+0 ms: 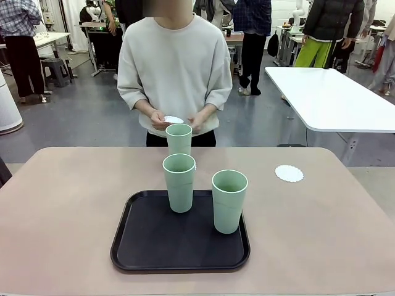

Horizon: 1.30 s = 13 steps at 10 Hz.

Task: Place coasters on the table and set cups on them.
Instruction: Take one Reusable plastic cup from the Flat Tray and place it on a coaster set by the human.

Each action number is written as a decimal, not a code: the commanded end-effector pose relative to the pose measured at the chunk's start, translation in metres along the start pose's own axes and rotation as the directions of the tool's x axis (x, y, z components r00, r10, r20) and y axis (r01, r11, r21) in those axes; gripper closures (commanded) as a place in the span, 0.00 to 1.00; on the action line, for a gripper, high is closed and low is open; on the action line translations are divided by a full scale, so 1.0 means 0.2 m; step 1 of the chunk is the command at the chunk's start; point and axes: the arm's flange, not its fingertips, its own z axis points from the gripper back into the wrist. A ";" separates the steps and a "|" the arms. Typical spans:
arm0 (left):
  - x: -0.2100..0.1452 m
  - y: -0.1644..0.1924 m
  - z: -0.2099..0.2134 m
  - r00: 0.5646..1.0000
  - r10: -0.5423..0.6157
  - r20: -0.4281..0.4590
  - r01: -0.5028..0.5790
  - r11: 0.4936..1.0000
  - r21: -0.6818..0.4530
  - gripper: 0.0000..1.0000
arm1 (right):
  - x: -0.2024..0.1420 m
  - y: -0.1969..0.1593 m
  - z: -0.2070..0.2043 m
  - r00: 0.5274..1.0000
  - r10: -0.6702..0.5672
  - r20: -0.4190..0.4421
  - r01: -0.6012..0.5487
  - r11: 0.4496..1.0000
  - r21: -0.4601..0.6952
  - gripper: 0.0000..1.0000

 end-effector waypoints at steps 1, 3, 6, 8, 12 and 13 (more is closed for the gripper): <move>0.01 -0.01 0.01 1.000 -0.007 0.006 0.007 1.000 -0.013 0.00 | 0.27 0.18 -0.18 0.997 0.069 0.019 -0.063 0.977 -0.205 0.00; 0.01 -0.01 0.01 1.000 -0.007 0.006 0.007 1.000 -0.013 0.00 | 0.32 0.38 -0.49 0.948 0.310 -0.070 -0.317 0.931 -0.181 0.00; 0.01 -0.01 0.01 1.000 -0.007 0.006 0.007 1.000 -0.013 0.00 | 0.07 0.50 -0.87 0.697 0.583 -0.417 -0.676 0.729 -0.109 0.00; 0.01 -0.01 0.01 1.000 -0.007 0.006 0.007 1.000 -0.013 0.00 | -0.08 0.47 -0.95 0.569 0.625 -0.535 -0.784 0.609 -0.122 0.00; 0.01 -0.01 0.01 1.000 -0.007 0.006 0.007 1.000 -0.013 0.00 | 0.07 0.58 -0.95 0.627 0.584 -0.516 -0.722 0.684 -0.103 0.00; 0.01 -0.01 0.01 1.000 -0.007 0.006 0.007 1.000 -0.013 0.00 | 0.07 0.58 -0.95 0.627 0.584 -0.516 -0.722 0.684 -0.103 0.00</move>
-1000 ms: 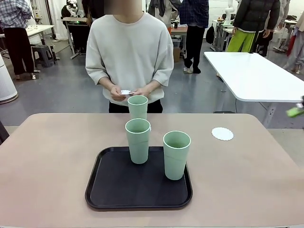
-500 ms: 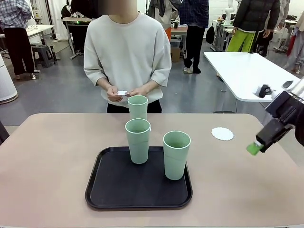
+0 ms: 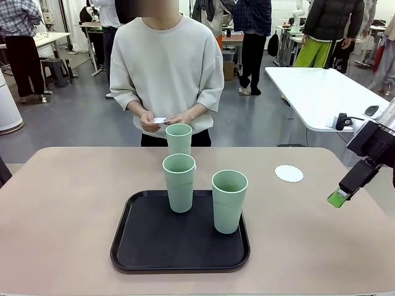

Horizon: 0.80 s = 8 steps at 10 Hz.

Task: Place coasters on the table and set cups on them.
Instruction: Take one Reusable plastic cup from the Flat Tray and place it on a coaster set by the human.

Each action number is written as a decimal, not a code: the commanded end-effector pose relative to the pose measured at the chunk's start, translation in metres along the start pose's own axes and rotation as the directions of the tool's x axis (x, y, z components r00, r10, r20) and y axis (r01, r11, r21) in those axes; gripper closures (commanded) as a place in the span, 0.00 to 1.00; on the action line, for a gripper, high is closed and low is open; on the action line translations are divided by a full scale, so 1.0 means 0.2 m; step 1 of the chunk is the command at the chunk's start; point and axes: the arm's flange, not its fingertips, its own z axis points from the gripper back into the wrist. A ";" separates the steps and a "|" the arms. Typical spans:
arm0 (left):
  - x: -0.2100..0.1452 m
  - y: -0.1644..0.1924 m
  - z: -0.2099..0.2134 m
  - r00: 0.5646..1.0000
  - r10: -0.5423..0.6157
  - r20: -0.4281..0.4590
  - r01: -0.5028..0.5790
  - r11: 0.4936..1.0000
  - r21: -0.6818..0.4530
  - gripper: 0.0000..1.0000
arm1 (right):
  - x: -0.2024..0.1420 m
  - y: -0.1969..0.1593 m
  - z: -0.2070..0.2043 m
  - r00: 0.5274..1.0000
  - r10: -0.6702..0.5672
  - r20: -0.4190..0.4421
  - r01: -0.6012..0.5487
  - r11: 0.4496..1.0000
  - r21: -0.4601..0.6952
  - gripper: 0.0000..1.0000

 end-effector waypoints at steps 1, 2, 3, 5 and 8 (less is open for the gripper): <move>0.01 -0.01 0.01 1.000 -0.008 0.006 0.008 1.000 -0.013 0.00 | 0.00 0.00 0.00 1.000 0.003 -0.001 -0.003 1.000 -0.004 0.00; 0.01 -0.01 0.01 1.000 -0.008 0.006 0.008 1.000 -0.013 0.00 | 0.06 -0.01 0.01 0.979 0.193 0.066 -0.190 0.980 -0.054 0.00; 0.01 -0.01 0.01 1.000 -0.008 0.006 0.008 1.000 -0.013 0.00 | 0.18 -0.03 -0.02 0.939 0.328 0.105 -0.326 0.945 -0.037 0.00; 0.01 -0.01 0.01 1.000 -0.008 0.006 0.008 1.000 -0.013 0.00 | 0.35 -0.11 -0.09 0.862 0.486 0.146 -0.484 0.874 -0.055 0.00; 0.01 -0.01 0.01 1.000 -0.008 0.006 0.008 1.000 -0.013 0.00 | 0.47 -0.19 -0.12 0.724 0.571 0.388 -0.659 0.738 0.144 0.00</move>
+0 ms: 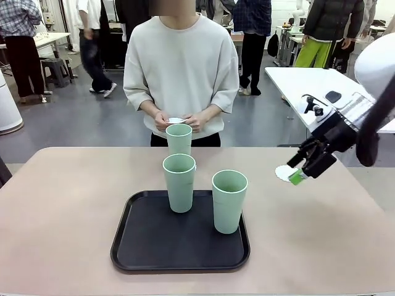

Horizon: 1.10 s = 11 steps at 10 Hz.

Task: Place coasters on the table and set cups on them.
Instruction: Take one Reusable plastic cup from the Flat Tray and place it on a coaster set by the human.

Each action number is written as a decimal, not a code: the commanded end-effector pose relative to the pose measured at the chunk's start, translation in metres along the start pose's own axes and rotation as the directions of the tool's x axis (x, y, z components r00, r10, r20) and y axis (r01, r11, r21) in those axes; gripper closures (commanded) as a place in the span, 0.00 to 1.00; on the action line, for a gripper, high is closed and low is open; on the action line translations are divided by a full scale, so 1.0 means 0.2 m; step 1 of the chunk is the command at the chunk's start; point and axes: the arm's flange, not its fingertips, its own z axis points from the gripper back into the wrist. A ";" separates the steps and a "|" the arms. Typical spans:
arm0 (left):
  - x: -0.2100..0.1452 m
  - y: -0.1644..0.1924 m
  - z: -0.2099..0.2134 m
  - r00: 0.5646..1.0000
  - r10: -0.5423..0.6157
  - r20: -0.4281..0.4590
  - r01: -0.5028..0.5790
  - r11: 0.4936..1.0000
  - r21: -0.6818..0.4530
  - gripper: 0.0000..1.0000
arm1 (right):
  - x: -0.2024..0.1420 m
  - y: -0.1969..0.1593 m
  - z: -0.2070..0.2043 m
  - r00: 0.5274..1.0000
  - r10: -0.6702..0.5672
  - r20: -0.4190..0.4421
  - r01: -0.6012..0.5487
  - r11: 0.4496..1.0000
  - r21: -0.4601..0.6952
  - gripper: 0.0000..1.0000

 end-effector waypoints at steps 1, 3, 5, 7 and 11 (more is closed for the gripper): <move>0.01 -0.01 0.00 1.000 -0.008 0.006 0.008 1.000 -0.013 0.00 | -0.06 -0.10 0.02 0.987 0.055 0.150 -0.087 0.973 0.216 0.00; 0.01 -0.01 0.00 1.000 -0.008 0.006 0.008 1.000 -0.013 0.00 | -0.11 -0.11 0.04 0.973 0.101 0.207 -0.151 0.958 0.242 0.00; 0.01 -0.01 0.00 1.000 -0.008 0.006 0.008 1.000 -0.013 0.00 | -0.08 -0.04 0.02 0.973 0.101 0.208 -0.145 0.967 0.210 0.00; 0.01 -0.01 0.00 1.000 -0.008 0.006 0.008 1.000 -0.013 0.00 | -0.08 -0.04 0.02 0.973 0.101 0.208 -0.145 0.967 0.210 0.00; 0.01 -0.01 0.00 1.000 -0.008 0.006 0.008 1.000 -0.013 0.00 | -0.13 -0.01 -0.02 0.901 0.345 0.263 -0.356 0.935 -0.008 0.00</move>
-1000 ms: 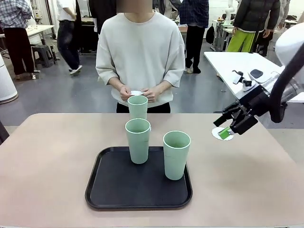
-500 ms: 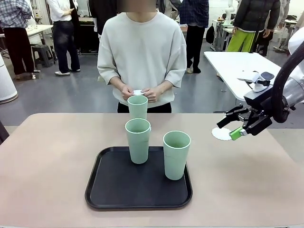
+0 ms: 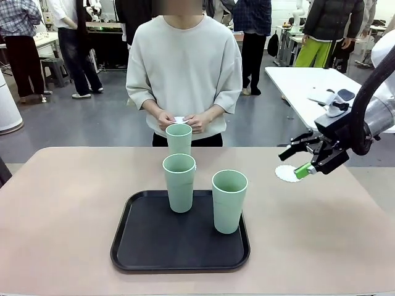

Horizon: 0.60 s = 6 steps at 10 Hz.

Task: Place coasters on the table and set cups on them.
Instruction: Take one Reusable plastic cup from the Flat Tray and place it on a coaster set by the human.

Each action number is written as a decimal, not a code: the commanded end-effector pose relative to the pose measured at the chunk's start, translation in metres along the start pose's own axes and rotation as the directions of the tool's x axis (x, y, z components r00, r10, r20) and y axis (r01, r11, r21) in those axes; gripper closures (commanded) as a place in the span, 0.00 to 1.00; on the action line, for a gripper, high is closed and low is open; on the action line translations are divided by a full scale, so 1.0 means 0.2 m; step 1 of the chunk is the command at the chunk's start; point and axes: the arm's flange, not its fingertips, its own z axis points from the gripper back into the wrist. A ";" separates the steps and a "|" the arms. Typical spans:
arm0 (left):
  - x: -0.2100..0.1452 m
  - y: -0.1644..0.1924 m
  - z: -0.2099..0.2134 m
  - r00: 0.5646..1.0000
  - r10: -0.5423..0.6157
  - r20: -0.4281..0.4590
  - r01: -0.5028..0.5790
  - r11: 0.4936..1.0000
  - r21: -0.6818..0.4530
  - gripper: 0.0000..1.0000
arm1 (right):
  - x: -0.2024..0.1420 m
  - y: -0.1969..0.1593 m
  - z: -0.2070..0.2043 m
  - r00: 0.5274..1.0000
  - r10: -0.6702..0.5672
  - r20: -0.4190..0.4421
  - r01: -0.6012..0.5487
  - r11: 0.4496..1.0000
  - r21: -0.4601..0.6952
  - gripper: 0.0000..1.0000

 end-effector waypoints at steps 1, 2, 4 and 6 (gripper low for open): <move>0.01 -0.01 0.00 1.000 -0.008 0.006 0.008 1.000 -0.013 0.00 | -0.15 0.06 -0.11 0.986 0.164 0.036 -0.162 0.985 -0.057 0.00; 0.01 -0.01 0.00 1.000 -0.008 0.006 0.008 1.000 -0.013 0.00 | -0.22 0.08 -0.14 0.984 0.176 0.026 -0.175 0.984 -0.042 0.00; 0.01 -0.01 0.00 1.000 -0.008 0.006 0.008 1.000 -0.013 0.00 | -0.38 0.09 -0.19 0.990 0.119 0.075 -0.123 0.992 0.043 0.00; 0.01 -0.01 0.00 1.000 -0.008 0.006 0.008 1.000 -0.013 0.00 | -0.46 0.10 -0.22 0.982 0.145 0.121 -0.149 0.988 0.028 0.00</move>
